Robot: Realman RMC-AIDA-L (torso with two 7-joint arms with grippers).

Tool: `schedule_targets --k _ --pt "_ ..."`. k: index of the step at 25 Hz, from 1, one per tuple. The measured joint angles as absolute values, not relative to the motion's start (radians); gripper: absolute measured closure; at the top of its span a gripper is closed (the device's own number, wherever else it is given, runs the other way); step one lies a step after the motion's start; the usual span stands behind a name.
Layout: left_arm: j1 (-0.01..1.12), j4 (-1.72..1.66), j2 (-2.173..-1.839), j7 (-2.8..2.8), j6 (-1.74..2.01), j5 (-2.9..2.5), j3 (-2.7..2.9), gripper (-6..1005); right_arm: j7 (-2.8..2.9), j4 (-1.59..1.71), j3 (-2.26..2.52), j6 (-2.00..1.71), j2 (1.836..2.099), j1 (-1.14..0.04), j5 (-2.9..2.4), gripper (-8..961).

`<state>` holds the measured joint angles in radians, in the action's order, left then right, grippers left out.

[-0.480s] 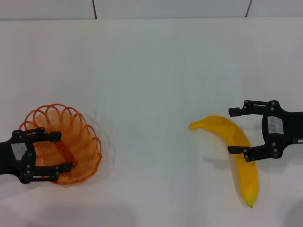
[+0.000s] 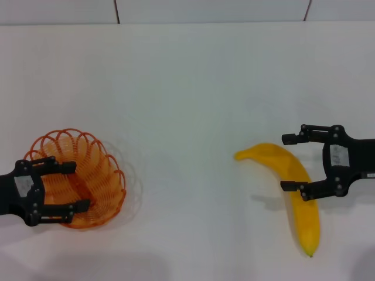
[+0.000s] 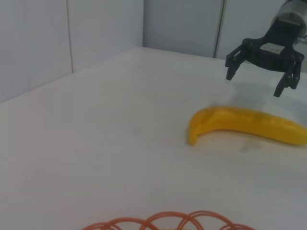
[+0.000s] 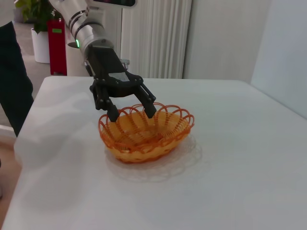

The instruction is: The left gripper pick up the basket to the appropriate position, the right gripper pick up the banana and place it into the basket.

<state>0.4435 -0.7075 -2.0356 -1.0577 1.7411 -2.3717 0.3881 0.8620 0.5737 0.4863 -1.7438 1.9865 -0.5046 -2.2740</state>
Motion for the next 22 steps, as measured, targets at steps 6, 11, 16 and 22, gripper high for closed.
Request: schedule_targets --k 6,11,16,22 --pt "0.443 -0.709 -2.036 -1.058 1.742 -2.365 0.387 120 0.862 0.574 0.486 -1.744 1.987 -0.503 -2.274 67" --pt "0.438 -0.731 -2.032 -1.074 1.762 -2.276 0.328 120 0.863 0.574 0.486 -1.744 1.986 -0.497 -2.274 67" --pt "0.458 -0.879 -2.027 -1.297 1.765 -2.148 0.248 120 0.865 0.574 0.483 -1.744 1.985 -0.496 -2.272 67" --pt "0.53 -1.09 -2.003 -1.665 1.752 -2.174 0.256 121 0.869 0.574 0.484 -1.744 1.983 -0.503 -2.272 67"
